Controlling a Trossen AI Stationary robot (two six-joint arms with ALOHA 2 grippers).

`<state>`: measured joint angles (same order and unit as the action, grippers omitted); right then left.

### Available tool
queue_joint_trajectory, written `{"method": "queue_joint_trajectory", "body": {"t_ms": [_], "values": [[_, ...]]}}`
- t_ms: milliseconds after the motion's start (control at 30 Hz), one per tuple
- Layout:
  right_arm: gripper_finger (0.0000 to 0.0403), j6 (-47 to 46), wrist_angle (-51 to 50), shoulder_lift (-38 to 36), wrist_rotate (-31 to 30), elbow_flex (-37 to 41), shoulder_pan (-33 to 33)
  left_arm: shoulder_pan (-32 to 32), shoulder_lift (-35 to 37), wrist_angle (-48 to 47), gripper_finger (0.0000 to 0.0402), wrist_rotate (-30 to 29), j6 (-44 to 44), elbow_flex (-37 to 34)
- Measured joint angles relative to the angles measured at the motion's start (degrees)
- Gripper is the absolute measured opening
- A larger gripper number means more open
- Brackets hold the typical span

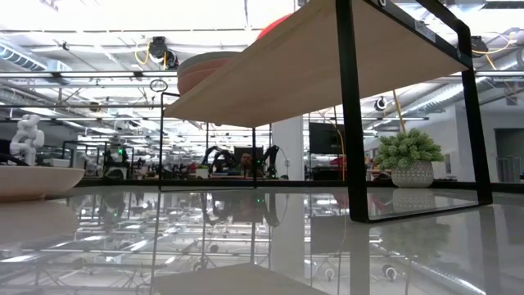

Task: Place and stack plates onto a shelf
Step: Stack the large brown plate on top of the large gray plate on the shelf

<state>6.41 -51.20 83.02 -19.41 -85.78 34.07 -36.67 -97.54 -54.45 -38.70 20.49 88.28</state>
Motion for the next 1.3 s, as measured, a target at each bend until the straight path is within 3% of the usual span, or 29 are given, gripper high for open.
{"method": "queue_joint_trajectory", "body": {"t_ms": [133, 400, 600, 933, 1167, 1300], "values": [[0.0115, -5.22, 0.06, -1.29, -3.92, 0.11, 3.42, -1.3, 0.0, -4.41, 0.0177, 2.73, 4.88, 0.0], [0.011, -10.75, 0.9, -3.03, -12.2, 4.02, 9.73, -5.22, 0.0, -14.47, 0.0177, 9.79, 23.0, -0.01], [0.011, -11.36, 3.34, -4.03, -12.36, 6.06, 11.89, -7.13, 0.0, -18.36, 0.0171, 13.32, 28.69, -2.16], [0.011, -11.8, 2.68, -5.59, -12.48, 6.19, 13.0, -7.07, -0.02, -18.36, 0.0107, 15.78, 31.62, -11.75], [0.011, -12.06, 2.09, -6.05, -12.52, 6.19, 13.0, -7.39, 0.0, -18.35, 0.0104, 15.78, 41.83, -18.34], [0.011, -12.0, 2.08, -6.05, -12.53, 6.19, 12.98, -7.31, 0.0, -18.41, 0.0104, 18.97, 44.85, -19.79]]}}
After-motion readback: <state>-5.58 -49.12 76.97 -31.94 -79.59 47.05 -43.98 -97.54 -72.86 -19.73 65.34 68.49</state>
